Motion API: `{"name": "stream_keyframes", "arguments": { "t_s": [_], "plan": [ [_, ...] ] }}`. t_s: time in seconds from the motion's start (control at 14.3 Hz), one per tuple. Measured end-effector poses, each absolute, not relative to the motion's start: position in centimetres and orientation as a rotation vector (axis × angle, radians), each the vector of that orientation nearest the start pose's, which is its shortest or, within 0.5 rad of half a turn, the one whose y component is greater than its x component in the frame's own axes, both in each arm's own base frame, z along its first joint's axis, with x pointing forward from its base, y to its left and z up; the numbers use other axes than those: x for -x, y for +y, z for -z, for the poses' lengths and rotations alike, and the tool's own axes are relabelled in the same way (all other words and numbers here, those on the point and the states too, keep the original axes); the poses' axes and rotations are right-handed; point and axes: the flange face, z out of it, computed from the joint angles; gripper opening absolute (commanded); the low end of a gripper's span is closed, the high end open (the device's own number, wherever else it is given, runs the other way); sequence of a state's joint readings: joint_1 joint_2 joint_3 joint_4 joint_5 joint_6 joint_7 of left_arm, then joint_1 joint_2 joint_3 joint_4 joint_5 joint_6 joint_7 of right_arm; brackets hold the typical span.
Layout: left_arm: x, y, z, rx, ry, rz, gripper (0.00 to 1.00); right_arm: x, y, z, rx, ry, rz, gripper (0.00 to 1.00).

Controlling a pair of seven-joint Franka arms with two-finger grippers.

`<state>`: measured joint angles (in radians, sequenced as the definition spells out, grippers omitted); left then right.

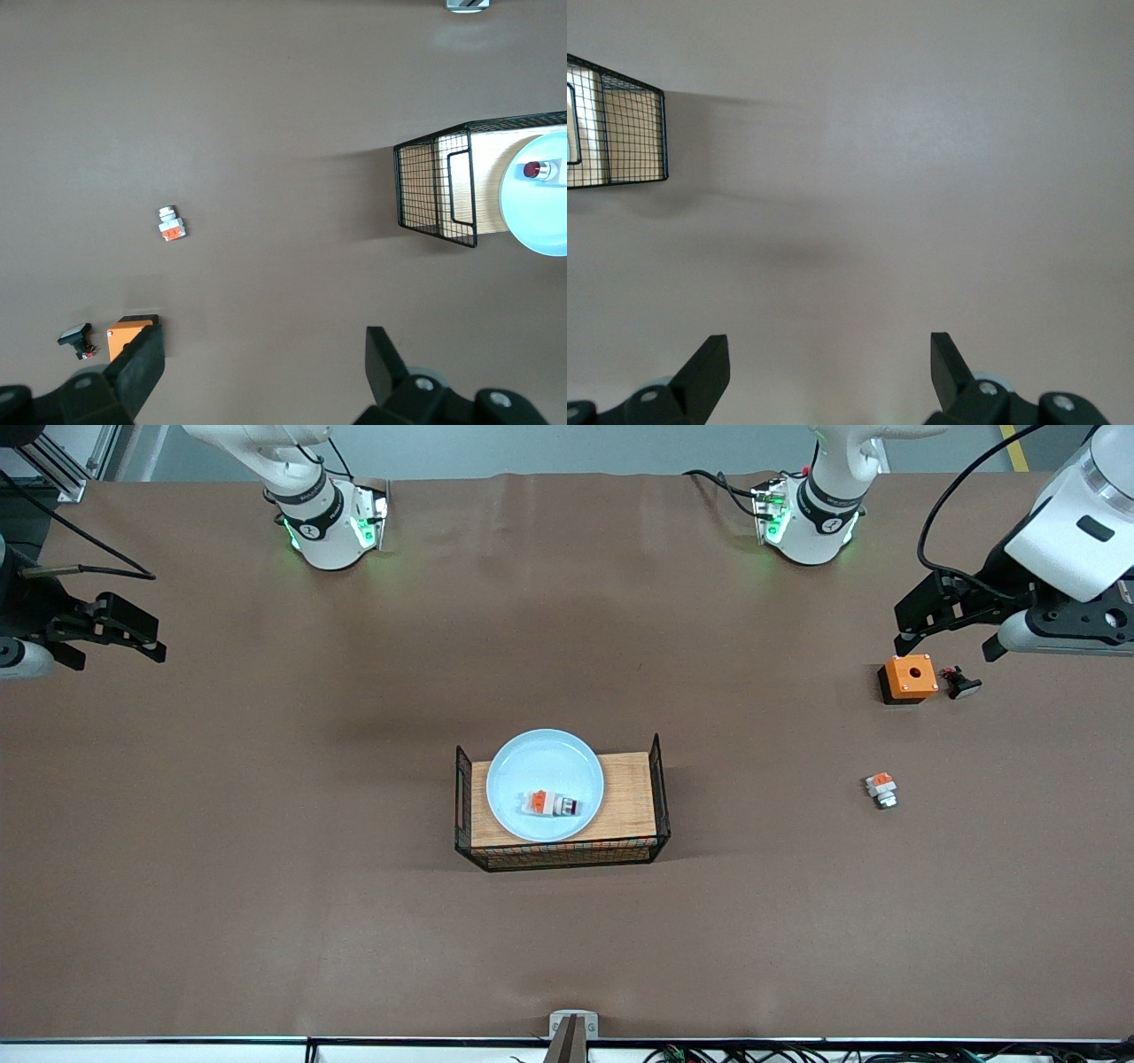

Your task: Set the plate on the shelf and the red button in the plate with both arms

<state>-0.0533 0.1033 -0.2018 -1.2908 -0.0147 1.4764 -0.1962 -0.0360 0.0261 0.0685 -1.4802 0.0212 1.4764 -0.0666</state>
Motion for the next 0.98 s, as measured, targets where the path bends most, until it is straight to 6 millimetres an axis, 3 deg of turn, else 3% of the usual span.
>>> {"name": "stream_keyframes", "arguments": {
  "t_s": [0.63,0.98],
  "plan": [
    [-55.7,-13.8,-69.0,3.191,0.092,0.12,1.0,-55.3,1.8,-64.4,3.114,-0.174,-0.045,1.0],
    [-55.9,-12.8,-69.3,3.191,0.062,0.134,1.0,-55.7,1.5,-63.8,3.114,-0.167,-0.06,1.0]
  ]
}}
